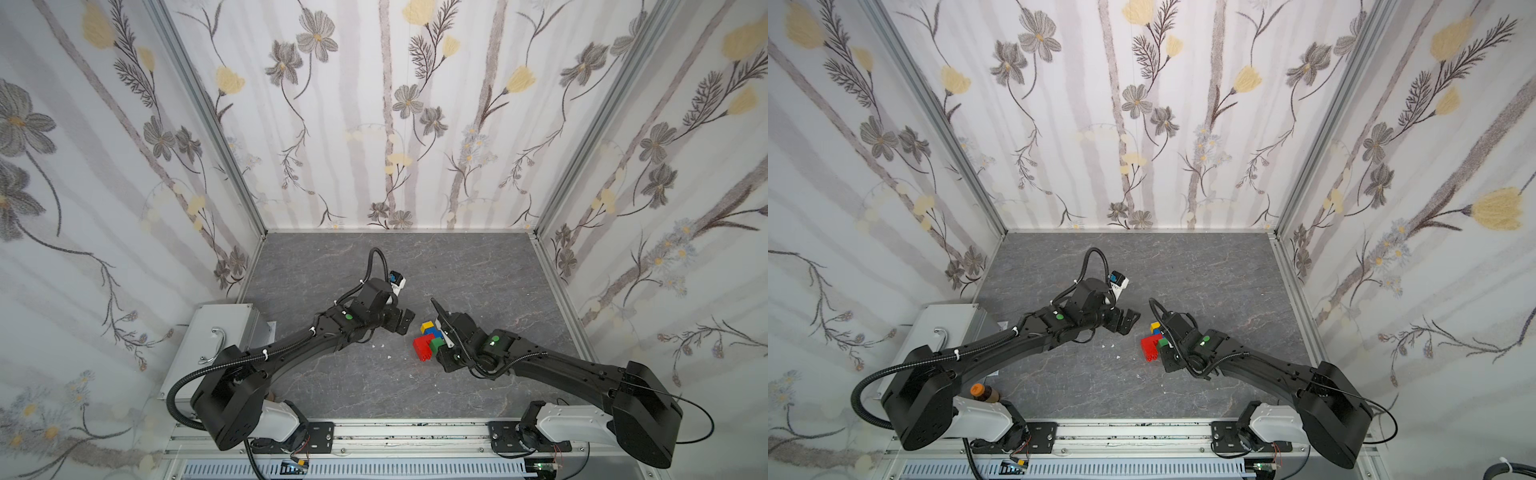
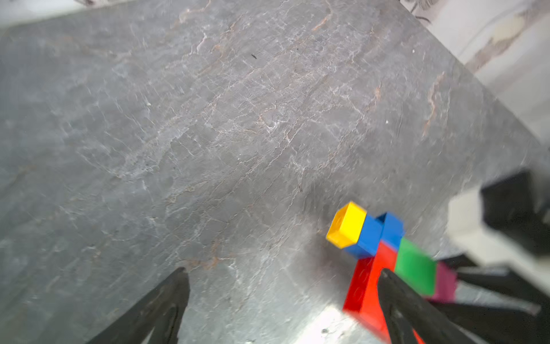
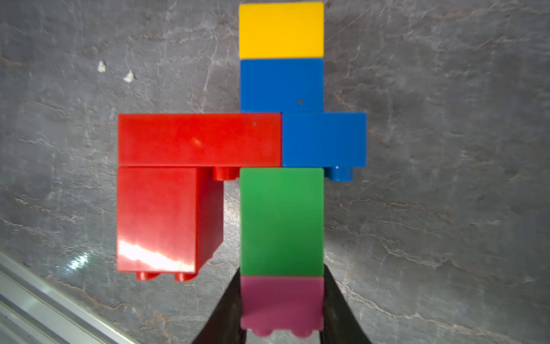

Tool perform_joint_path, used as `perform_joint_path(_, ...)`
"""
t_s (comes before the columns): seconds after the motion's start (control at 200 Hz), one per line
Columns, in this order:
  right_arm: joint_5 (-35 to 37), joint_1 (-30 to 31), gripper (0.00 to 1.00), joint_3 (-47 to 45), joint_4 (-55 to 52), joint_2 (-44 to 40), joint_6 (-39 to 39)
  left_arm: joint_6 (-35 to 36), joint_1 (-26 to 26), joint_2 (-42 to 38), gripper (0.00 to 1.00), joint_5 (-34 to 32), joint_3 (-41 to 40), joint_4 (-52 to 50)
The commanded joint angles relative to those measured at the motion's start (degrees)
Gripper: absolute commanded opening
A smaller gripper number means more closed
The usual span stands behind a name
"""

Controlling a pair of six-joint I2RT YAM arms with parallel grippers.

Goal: Assemble the number 4 with lego
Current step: Pick up the lego brick from the center of the board.

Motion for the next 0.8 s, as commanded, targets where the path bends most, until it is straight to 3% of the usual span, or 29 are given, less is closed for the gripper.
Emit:
perform_joint_path(0.0,-5.2,-4.6,0.29,3.9,-7.0,-1.2,-4.7,26.5,-0.9,-6.5,0.99,6.0,-11.1,20.0)
perform_joint_path(0.05,-6.7,-7.0,0.29,5.2,-9.4,-1.6,-6.3,35.8,-1.7,-8.7,0.97,9.2,-15.8,25.3)
perform_joint_path(0.105,-8.8,-9.2,0.29,6.5,-11.4,-1.8,-7.6,41.4,-1.9,-9.4,0.94,10.0,-14.8,21.2)
perform_joint_path(0.195,-12.1,-11.8,0.29,7.6,-12.6,-2.3,-9.1,51.4,-4.2,-9.0,0.93,7.0,-13.5,16.8)
perform_joint_path(0.335,-16.3,-12.5,0.29,8.5,-12.8,-1.8,-10.9,61.1,-6.1,-5.8,0.90,3.0,-13.4,19.5)
perform_joint_path(0.48,-17.8,-12.6,0.28,9.2,-12.3,-0.5,-11.7,67.4,-8.4,-0.5,0.85,3.1,-11.5,22.1)
perform_joint_path(0.68,-19.8,-12.5,0.29,9.2,-10.7,0.1,-12.3,67.6,-9.2,4.9,0.79,4.4,-9.7,25.7)
perform_joint_path(0.794,-21.0,-12.5,0.29,9.1,-10.0,0.4,-12.7,67.5,-9.9,6.6,0.70,4.9,-8.3,24.6)
